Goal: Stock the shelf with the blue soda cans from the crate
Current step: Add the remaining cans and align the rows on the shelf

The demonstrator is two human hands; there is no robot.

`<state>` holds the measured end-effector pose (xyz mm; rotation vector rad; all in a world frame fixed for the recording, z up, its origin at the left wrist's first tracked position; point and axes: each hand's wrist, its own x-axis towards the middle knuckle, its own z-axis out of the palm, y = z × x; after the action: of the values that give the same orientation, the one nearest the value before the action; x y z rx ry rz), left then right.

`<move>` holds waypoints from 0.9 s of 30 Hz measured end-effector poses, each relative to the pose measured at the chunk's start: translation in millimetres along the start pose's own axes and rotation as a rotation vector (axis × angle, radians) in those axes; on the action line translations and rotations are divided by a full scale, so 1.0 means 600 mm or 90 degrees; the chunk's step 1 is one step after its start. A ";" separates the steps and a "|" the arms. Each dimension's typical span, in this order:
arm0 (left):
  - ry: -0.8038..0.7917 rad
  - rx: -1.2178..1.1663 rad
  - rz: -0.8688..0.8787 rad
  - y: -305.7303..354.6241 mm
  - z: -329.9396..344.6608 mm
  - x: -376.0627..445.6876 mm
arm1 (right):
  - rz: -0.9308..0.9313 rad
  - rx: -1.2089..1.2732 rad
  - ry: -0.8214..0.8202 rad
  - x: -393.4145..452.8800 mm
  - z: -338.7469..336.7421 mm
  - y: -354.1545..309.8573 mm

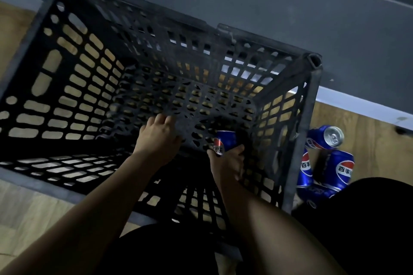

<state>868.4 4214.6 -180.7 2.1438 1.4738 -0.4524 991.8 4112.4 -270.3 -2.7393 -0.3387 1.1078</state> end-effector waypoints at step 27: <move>0.326 -0.108 0.118 0.226 -0.609 -0.356 | -0.280 0.315 0.155 -0.493 -0.571 -0.235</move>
<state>915.3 4219.4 261.3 2.3298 1.4770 0.3026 1004.3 4143.8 202.4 -2.1838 -0.5192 0.6290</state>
